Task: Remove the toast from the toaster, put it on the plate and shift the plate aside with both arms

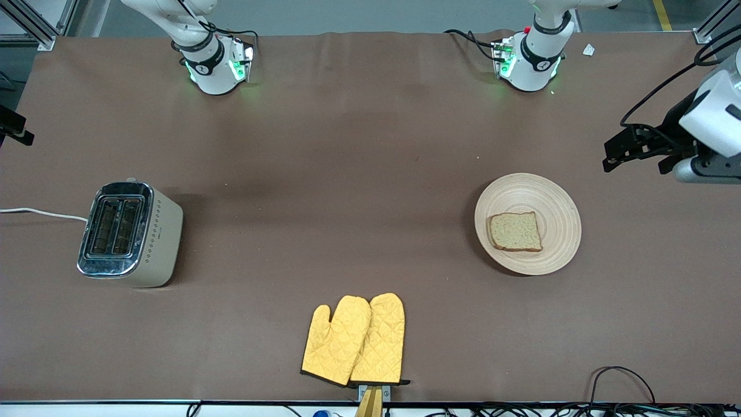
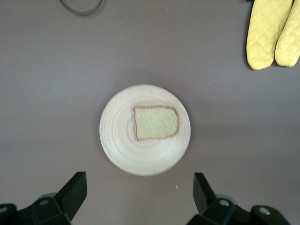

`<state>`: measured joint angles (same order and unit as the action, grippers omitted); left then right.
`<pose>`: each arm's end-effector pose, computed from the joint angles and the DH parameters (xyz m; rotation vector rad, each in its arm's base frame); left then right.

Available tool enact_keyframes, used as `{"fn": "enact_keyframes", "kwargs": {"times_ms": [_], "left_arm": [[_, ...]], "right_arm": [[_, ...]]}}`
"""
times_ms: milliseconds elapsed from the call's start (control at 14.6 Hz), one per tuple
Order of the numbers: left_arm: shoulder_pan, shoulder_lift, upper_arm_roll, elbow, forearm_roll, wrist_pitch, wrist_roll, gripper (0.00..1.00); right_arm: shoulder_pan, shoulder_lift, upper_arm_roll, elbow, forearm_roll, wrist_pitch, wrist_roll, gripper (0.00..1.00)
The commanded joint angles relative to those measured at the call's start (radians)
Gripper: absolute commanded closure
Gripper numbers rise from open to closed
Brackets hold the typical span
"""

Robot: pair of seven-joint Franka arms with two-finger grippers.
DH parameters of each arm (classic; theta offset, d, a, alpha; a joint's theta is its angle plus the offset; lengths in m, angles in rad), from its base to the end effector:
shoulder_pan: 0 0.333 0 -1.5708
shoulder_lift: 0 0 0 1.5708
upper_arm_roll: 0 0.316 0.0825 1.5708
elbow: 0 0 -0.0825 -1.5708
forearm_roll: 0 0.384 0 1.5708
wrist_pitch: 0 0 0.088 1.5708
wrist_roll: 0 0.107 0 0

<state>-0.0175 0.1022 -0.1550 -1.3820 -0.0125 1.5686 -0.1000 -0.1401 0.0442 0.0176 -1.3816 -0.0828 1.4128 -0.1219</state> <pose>0.5781 -0.0964 0.6558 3.0975 -0.1109 0.1256 0.5456 -0.0774 0.6744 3.0625 -0.0201 -0.0349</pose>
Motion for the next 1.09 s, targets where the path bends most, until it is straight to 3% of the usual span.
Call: {"fn": "enact_keyframes", "kwargs": {"times_ms": [0, 137, 273, 478, 1025], "left_arm": [[0.021, -0.221, -0.009, -0.357, -0.006, 0.210, 0.059, 0.00], [0.019, -0.239, -0.009, -0.381, -0.014, 0.211, 0.063, 0.00], [0.021, -0.222, -0.002, -0.349, -0.012, 0.202, 0.077, 0.00], [0.022, -0.190, 0.002, -0.289, -0.012, 0.124, 0.080, 0.00], [0.022, -0.168, 0.003, -0.253, -0.003, 0.116, 0.072, 0.00]], "right_arm": [[-0.001, -0.015, 0.018, -0.020, -0.035, 0.061, 0.008, 0.00], [0.002, -0.015, 0.018, -0.017, -0.008, 0.095, 0.011, 0.00], [0.000, -0.015, 0.016, -0.019, 0.081, 0.114, 0.013, 0.00], [-0.004, -0.010, 0.024, -0.019, 0.101, 0.120, 0.016, 0.00], [-0.010, -0.009, 0.019, -0.056, 0.089, 0.077, 0.021, 0.00]]}}
